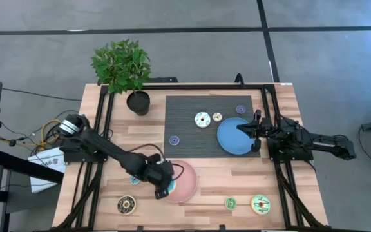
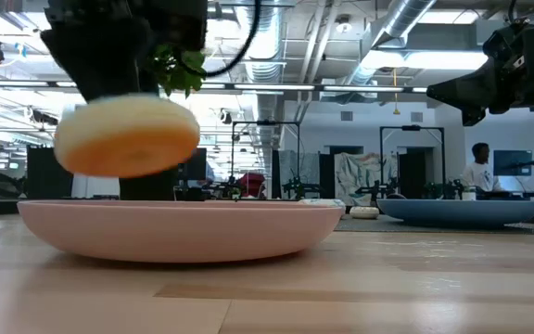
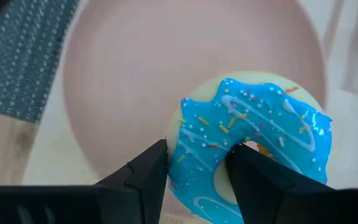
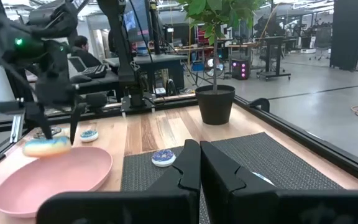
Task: Pick & Place donuts
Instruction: Put the large blue donut onto the light orange plate
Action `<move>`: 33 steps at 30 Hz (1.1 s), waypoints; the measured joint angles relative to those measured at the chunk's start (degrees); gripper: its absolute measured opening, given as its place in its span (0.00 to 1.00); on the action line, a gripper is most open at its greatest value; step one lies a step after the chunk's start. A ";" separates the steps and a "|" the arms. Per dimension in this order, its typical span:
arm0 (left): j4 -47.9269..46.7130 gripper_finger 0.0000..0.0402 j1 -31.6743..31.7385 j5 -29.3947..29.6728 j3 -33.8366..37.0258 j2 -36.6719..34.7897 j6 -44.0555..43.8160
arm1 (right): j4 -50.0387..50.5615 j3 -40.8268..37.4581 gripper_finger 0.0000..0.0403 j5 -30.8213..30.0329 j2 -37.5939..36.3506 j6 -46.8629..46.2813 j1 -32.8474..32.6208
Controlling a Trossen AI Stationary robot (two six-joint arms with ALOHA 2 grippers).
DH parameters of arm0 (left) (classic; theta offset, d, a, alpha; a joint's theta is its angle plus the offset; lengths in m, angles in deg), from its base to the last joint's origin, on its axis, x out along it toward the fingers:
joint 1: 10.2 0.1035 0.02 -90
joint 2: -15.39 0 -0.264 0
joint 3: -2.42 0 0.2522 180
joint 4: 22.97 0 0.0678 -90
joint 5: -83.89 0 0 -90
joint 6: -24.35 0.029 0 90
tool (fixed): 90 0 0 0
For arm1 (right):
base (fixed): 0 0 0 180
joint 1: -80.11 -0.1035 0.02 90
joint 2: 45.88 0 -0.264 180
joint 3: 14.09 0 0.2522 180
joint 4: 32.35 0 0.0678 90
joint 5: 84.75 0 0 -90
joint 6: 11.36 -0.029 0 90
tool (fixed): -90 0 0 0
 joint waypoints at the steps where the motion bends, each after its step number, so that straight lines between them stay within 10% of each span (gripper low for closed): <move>1: 0.08 0.38 0.00 -0.13 -0.88 1.06 -0.35 | 0.00 0.00 0.00 0.01 0.01 -0.02 -0.01; 33: -7.05 0.38 1.19 -2.60 -4.73 6.31 -2.37 | 0.00 0.00 0.00 0.00 0.02 -0.02 -0.02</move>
